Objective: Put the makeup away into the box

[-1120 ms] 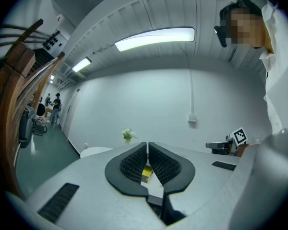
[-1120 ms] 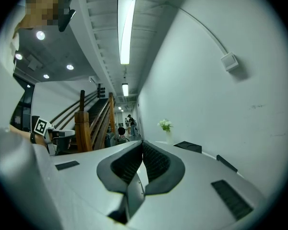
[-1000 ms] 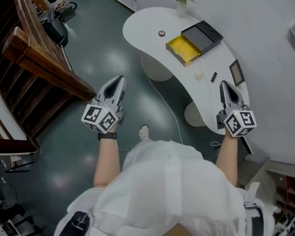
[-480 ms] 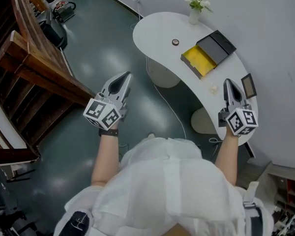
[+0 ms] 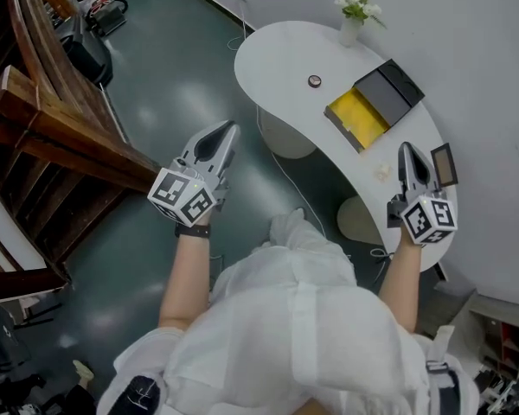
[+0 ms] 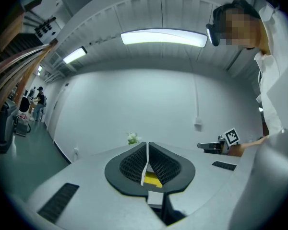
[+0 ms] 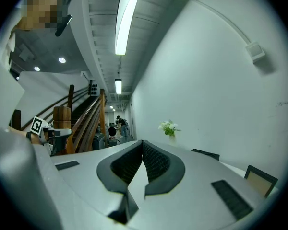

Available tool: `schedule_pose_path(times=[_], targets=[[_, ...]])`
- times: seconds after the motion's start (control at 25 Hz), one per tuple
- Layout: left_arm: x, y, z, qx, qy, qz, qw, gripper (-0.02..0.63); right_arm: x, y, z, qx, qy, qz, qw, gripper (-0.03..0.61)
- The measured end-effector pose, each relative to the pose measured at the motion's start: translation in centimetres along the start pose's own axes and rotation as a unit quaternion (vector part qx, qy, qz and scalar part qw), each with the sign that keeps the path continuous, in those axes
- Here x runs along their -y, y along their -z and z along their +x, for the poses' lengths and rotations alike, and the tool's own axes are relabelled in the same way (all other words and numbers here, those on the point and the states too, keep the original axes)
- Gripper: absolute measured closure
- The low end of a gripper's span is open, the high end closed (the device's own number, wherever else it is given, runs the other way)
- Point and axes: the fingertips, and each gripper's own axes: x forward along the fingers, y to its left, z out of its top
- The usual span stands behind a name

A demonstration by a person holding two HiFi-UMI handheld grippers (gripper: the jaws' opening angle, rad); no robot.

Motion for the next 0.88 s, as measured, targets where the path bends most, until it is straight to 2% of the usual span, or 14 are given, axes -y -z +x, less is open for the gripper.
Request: schedule_pose_path(times=[0.52,0.88], targets=[[-4.3,1.4,15.2,-0.052,0.06,0.004,0.9968,0.589,5.9,0.8,11.4,-0.022,-0.006,-0.002,1.0,0.568],[-4.0,2.7,22.7,-0.08,0.122,0.029,0.9889,0.589,7.6,0.9,14.0,-0.034,-0.01,-0.004,0.999,0.568]])
